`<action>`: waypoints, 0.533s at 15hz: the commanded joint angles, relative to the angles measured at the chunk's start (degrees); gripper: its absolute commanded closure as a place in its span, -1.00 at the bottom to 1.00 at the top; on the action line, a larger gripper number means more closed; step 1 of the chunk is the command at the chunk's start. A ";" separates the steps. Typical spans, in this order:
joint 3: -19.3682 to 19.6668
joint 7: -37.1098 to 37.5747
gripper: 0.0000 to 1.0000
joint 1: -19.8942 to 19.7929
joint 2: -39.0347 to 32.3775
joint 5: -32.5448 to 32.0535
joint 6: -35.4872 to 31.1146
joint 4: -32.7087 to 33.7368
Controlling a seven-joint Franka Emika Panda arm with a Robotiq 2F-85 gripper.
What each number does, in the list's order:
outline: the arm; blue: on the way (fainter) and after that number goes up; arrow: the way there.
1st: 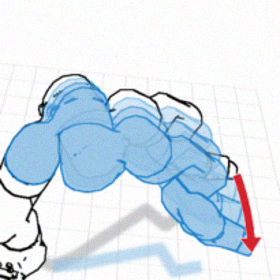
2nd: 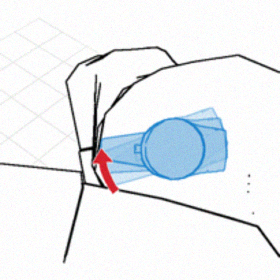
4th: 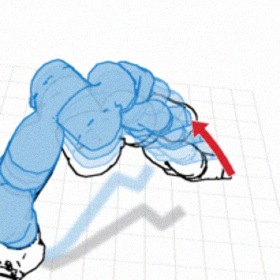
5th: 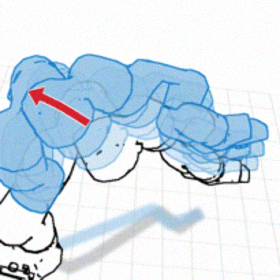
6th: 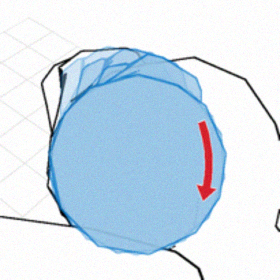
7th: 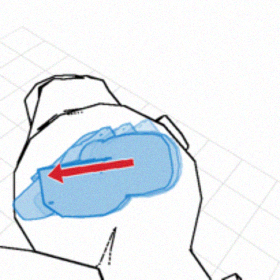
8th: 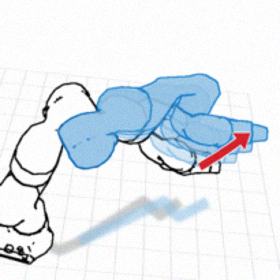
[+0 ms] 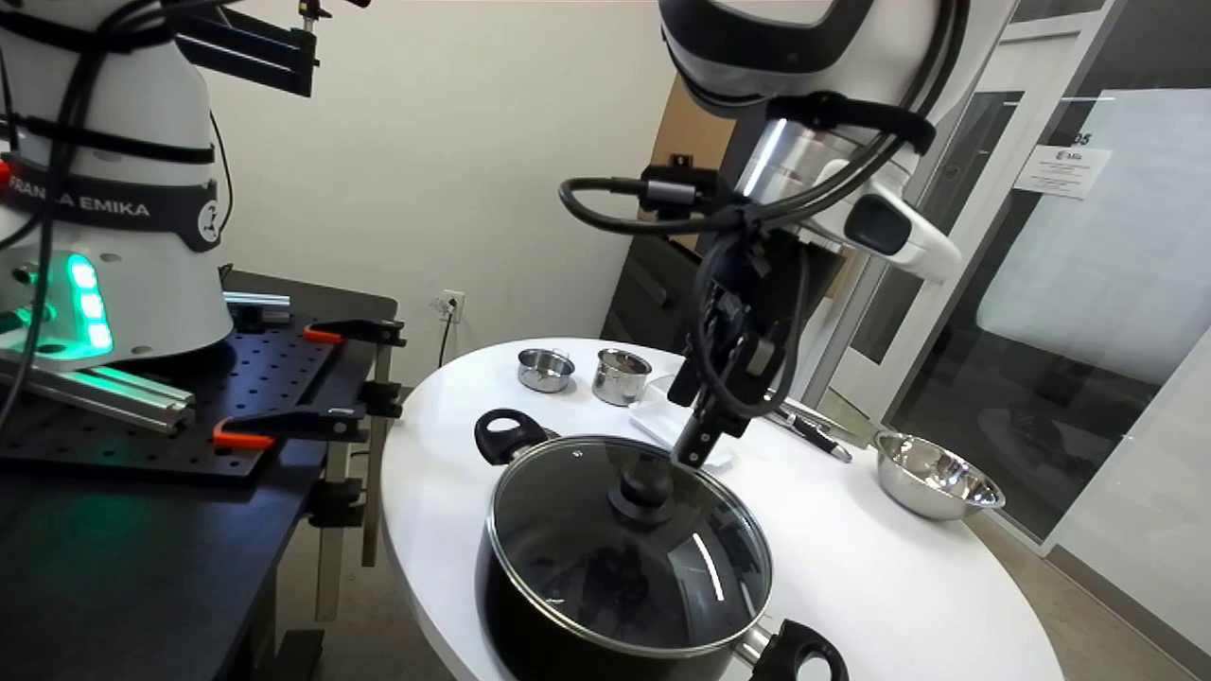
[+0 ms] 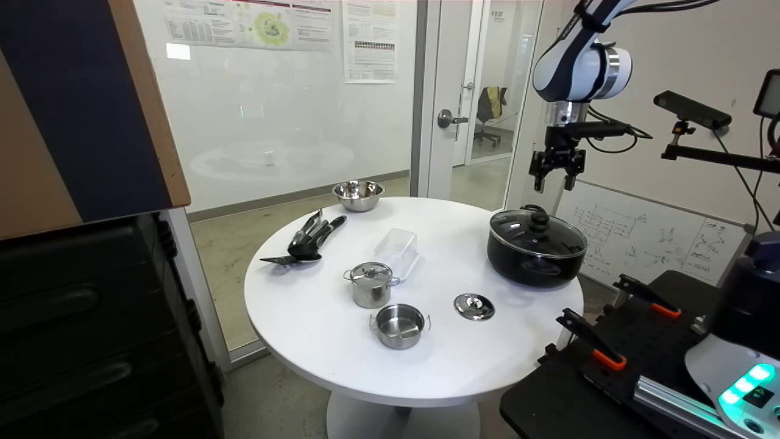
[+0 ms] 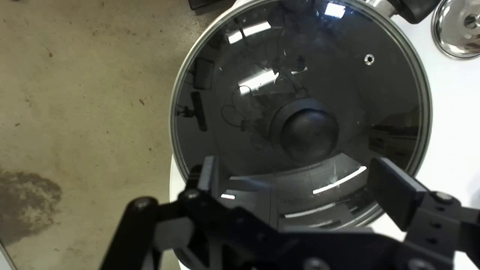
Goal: Uncover the pot
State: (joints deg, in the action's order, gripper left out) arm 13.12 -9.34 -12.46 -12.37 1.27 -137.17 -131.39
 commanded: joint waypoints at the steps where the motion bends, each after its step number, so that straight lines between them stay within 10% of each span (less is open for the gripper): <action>1: -0.27 2.51 -1.00 0.35 -1.81 -3.50 -0.14 0.52; 8: -1.11 0.69 -1.00 -0.46 -1.86 -1.83 -0.29 -0.19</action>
State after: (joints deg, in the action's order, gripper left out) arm 12.94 -8.11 -12.24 -13.96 -1.24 -137.17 -131.29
